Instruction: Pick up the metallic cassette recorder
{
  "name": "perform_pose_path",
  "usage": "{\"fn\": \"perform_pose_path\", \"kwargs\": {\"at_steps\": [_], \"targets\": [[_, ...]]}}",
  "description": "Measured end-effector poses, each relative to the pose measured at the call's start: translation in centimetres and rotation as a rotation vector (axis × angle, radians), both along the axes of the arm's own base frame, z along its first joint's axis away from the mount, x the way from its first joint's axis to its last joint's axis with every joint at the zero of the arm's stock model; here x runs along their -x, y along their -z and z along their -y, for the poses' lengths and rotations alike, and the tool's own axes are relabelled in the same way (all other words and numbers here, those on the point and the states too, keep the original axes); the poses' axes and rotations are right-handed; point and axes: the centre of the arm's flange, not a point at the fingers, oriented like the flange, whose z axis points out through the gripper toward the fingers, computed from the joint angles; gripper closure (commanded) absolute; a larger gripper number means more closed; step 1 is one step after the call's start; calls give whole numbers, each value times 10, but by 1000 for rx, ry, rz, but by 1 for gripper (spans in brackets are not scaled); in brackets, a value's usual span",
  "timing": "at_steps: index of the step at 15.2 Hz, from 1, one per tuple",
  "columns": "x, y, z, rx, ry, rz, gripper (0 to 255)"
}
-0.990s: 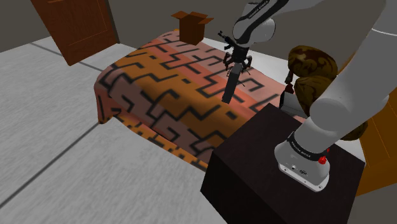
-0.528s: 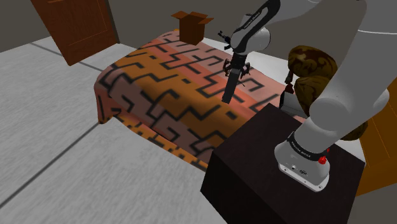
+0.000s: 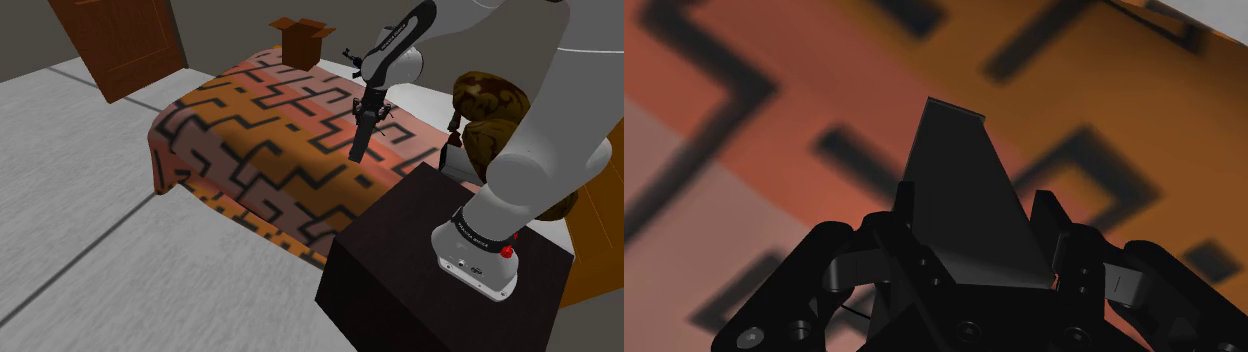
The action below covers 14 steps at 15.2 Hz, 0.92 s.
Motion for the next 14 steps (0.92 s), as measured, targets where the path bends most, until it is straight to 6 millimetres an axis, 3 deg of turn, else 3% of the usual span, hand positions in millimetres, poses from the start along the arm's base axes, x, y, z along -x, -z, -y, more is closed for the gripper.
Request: {"fn": "perform_pose_path", "kwargs": {"at_steps": [7, 14], "targets": [[0, -2, 0, 0, 0, -1, 255], [1, -35, 0, -1, 0, -3, 255]]}}
